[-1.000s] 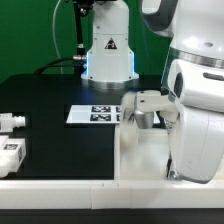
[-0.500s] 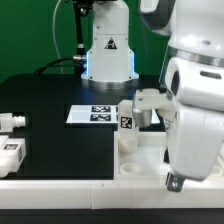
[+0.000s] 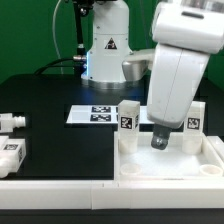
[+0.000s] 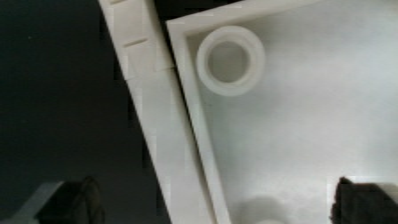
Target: Assemble square table
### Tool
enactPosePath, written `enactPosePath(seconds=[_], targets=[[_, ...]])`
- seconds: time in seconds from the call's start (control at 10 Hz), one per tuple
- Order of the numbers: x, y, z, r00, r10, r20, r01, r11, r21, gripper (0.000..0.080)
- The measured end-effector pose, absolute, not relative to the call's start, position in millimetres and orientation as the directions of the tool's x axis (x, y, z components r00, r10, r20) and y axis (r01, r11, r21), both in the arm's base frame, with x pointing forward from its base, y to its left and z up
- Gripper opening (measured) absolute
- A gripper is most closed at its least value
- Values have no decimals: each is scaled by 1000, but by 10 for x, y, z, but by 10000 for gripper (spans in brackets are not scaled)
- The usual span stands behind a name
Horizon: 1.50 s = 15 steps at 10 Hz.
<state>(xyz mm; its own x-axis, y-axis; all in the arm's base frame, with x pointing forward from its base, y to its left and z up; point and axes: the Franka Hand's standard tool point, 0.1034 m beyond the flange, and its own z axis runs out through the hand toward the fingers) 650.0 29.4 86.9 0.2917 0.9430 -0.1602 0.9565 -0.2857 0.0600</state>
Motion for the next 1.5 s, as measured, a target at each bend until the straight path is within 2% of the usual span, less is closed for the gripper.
enactPosePath(seconds=[0.2,0.3,0.5,0.6,1.0,1.2,1.4,1.5], targets=[[6500,263,884,423,894,-151,906,-416,77,649],[6491,118,989,465,871,-161,885,-460,69,649],[6397,-328,1173,618,771,-156,786,-612,87,649],[6347,-504,1172,659,735,-162,751,-654,91,649],[6341,-489,1154,846,519,-124,532,-837,127,649],[6154,-877,1112,950,304,-73,312,-938,148,649],[5980,-1059,1109,993,104,-51,110,-985,133,649],[6064,-956,1158,998,64,-29,68,-989,132,649]])
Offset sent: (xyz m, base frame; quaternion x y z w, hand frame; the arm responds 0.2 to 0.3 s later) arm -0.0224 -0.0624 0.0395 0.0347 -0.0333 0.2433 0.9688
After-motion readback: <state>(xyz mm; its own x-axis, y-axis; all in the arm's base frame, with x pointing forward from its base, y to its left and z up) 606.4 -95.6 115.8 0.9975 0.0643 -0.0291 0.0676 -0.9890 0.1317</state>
